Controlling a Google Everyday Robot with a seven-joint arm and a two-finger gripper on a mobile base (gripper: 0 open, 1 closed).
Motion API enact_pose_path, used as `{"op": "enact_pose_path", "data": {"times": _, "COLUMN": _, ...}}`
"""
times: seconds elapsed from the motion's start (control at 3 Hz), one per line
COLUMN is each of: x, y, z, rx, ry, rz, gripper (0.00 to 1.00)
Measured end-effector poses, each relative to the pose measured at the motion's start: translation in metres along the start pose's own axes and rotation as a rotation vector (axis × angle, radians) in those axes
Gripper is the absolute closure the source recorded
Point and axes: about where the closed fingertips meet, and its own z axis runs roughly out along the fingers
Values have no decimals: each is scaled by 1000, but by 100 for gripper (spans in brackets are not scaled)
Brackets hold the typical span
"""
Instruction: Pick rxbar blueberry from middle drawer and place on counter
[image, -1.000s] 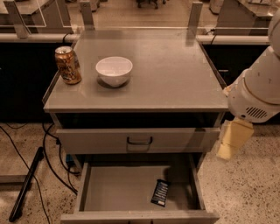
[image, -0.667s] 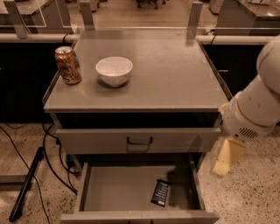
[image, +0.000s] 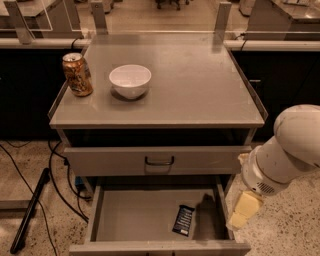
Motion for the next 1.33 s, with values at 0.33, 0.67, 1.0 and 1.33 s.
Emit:
{"op": "enact_pose_path", "data": {"times": 0.33, "x": 0, "y": 0, "z": -1, "rx": 0, "ry": 1, "rz": 0, "gripper": 0}}
{"op": "enact_pose_path", "data": {"times": 0.67, "x": 6, "y": -3, "z": 18, "rx": 25, "ry": -13, "rz": 25, "gripper": 0}}
{"op": "enact_pose_path", "data": {"times": 1.0, "x": 12, "y": -7, "z": 49, "rx": 61, "ry": -42, "rz": 56, "gripper": 0}}
{"op": "enact_pose_path", "data": {"times": 1.33, "x": 8, "y": -11, "z": 89, "rx": 87, "ry": -86, "rz": 59, "gripper": 0}}
